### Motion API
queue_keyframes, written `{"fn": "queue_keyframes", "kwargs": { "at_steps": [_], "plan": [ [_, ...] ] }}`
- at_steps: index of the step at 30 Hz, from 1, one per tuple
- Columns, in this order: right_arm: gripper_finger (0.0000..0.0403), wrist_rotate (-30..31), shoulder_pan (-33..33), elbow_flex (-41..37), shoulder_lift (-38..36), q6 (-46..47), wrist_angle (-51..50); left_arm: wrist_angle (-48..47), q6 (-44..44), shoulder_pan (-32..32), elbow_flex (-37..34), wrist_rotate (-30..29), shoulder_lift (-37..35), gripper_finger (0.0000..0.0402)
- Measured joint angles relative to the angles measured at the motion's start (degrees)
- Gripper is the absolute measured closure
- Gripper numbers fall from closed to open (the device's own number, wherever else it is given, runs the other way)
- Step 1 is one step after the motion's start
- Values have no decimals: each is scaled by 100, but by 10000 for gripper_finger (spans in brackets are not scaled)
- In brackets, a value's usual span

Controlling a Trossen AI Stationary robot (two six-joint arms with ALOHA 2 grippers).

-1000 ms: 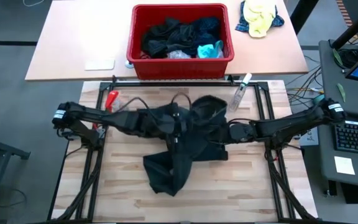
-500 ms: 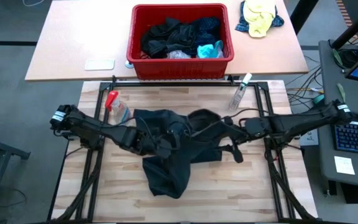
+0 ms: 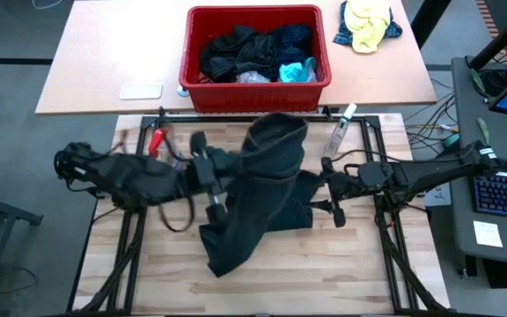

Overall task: Fold Laundry from Bin
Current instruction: Fold the blue pants

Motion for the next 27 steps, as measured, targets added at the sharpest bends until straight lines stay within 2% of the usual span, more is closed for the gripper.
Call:
{"fn": "queue_keyframes", "kwargs": {
  "at_steps": [5, 11, 19, 21, 23, 27],
  "plan": [
    [202, 37, -26, 11, 320, -457, 511, -6, 368, -8, 808, -16, 50, 389],
    [202, 68, -26, 74, 187, -771, 1093, -5, 693, -8, 1300, -20, 114, 389],
    [202, 664, -29, 87, -76, -1853, 2045, -42, 724, -6, 1005, 0, 119, 389],
    [200, 965, -58, 171, -40, -1720, 2192, -28, 718, -6, 843, 0, 129, 389],
    [192, 1107, -117, 372, -11, -1548, 2001, 41, 712, -6, 691, 1, 136, 389],
    [153, 1112, -278, 861, 38, -1152, 1005, 119, 699, -4, 529, 0, 138, 389]
  ]
}}
